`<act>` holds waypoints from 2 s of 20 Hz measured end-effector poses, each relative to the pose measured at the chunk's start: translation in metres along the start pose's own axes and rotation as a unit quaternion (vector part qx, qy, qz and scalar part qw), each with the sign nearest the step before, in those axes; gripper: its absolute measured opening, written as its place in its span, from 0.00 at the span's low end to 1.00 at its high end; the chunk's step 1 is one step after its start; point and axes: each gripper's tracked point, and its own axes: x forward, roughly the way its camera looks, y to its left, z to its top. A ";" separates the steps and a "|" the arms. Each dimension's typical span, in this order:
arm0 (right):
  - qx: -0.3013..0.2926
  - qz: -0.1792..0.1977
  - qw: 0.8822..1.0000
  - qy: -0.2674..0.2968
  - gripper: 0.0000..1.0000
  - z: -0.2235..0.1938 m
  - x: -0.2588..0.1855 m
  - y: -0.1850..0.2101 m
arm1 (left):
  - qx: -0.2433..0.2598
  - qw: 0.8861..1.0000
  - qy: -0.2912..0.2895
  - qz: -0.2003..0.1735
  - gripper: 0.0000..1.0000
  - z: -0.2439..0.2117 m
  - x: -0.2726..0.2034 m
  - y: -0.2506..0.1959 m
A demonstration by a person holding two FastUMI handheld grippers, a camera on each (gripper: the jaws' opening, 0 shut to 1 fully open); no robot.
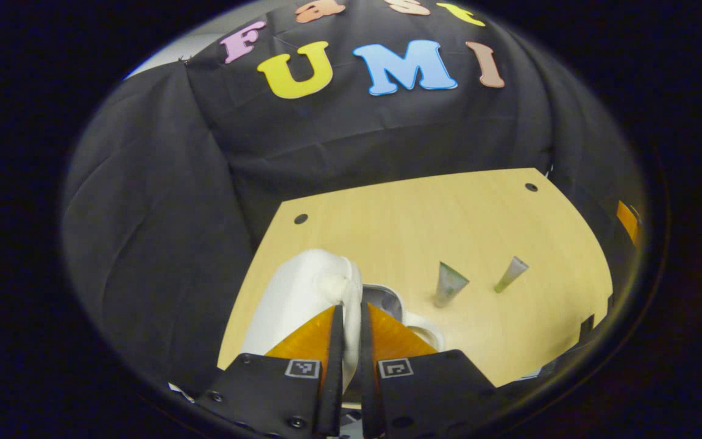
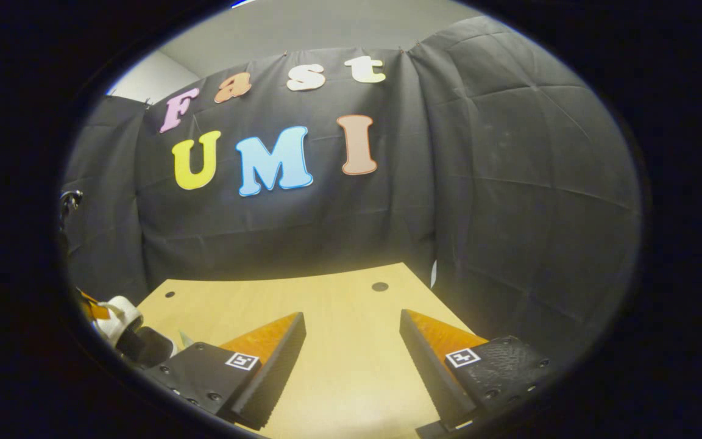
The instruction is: First open the suitcase, pack the skin care products into it, and then close the suitcase.
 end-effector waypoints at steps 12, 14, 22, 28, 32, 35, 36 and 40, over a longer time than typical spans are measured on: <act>0.007 -0.003 1.000 0.009 0.95 -0.005 0.006 -0.004 | 0.092 0.973 -0.018 0.209 0.20 0.028 0.034 0.221; 0.008 -0.007 1.000 0.009 0.95 -0.006 0.008 -0.006 | 0.105 0.965 -0.001 0.241 0.23 0.015 0.048 0.261; 0.020 -0.028 0.999 0.029 0.94 -0.013 0.017 -0.011 | 0.095 0.952 0.109 0.271 0.20 -0.099 0.148 0.398; 0.021 -0.039 0.998 0.040 0.93 -0.016 0.023 -0.004 | 0.101 0.954 0.208 0.190 0.24 -0.191 0.238 0.455; 0.019 -0.039 0.998 0.044 0.93 -0.017 0.024 0.003 | 0.100 0.959 0.210 0.160 0.19 -0.209 0.268 0.458; 0.019 -0.041 0.998 0.045 0.93 -0.019 0.025 0.004 | 0.090 0.964 0.202 0.147 0.19 -0.198 0.257 0.448; 0.023 -0.039 0.998 0.049 0.93 -0.021 0.026 0.005 | 0.083 0.967 0.199 0.139 0.19 -0.194 0.257 0.443; 0.030 -0.026 0.997 0.063 0.93 -0.030 0.027 0.013 | 0.024 0.984 0.152 0.086 0.54 -0.192 0.260 0.393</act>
